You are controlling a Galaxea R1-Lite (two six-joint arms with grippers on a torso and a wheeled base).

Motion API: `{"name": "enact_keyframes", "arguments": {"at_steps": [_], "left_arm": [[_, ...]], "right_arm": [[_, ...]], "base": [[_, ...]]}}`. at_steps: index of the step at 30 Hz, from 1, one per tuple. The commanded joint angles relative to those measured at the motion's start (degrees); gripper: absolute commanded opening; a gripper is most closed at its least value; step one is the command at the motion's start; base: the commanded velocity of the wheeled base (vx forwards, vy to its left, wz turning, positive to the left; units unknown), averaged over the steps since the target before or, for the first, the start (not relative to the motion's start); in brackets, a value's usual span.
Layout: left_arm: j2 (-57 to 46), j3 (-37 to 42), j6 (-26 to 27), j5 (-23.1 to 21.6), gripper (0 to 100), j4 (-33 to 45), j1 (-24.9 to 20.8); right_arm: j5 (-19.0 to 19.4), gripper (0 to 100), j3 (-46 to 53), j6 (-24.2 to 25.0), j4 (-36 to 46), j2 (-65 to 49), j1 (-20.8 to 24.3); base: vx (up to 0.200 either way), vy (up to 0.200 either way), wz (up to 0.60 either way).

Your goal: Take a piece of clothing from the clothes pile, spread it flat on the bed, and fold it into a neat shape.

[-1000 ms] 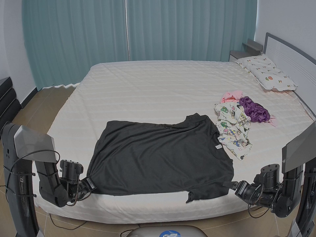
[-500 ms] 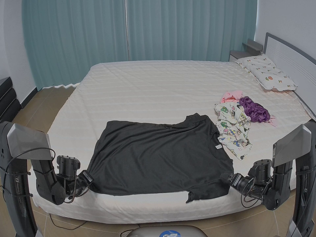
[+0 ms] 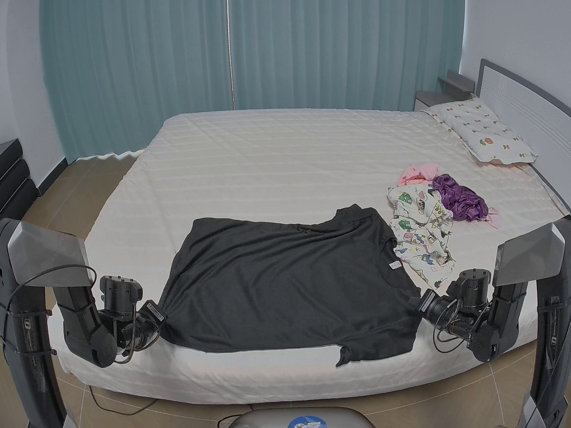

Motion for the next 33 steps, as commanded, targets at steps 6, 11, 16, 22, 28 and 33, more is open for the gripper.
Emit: {"name": "enact_keyframes", "arguments": {"at_steps": [6, 11, 16, 22, 28, 33], "left_arm": [[0.31, -1.53, -1.72, -0.33, 0, -0.02, 1.35], [0.14, -1.44, -1.72, -0.42, 0, -0.02, 1.27], [-0.83, 0.06, -1.72, -2.09, 0, -0.02, 1.35], [-2.85, 2.96, -1.45, -2.88, 0, -0.19, 1.35], [-3.20, 4.89, -0.22, -2.88, 0, -0.11, 2.32], [-2.59, 4.71, 0.66, -2.97, 0, -0.19, 3.29]], "right_arm": [[1.31, 0, -7.35, -1.51, 9.32, -2.68, -1.52], [4.83, 100, -3.05, -2.92, 9.32, -3.82, -3.98], [5.70, 100, 1.52, -5.03, 9.76, -4.35, -5.03], [5.79, 100, 4.16, -8.46, 9.49, -2.77, -4.24], [5.79, 100, 2.31, -8.46, 9.85, -0.84, -3.36], [5.70, 100, 0.91, -8.46, 9.93, 0.75, -2.40]], "base": [[0.000, 0.000, 0.00], [0.000, 0.000, 0.00], [0.000, 0.000, 0.00], [0.000, 0.000, 0.00], [0.000, 0.000, 0.00], [0.000, 0.000, 0.00]]}}
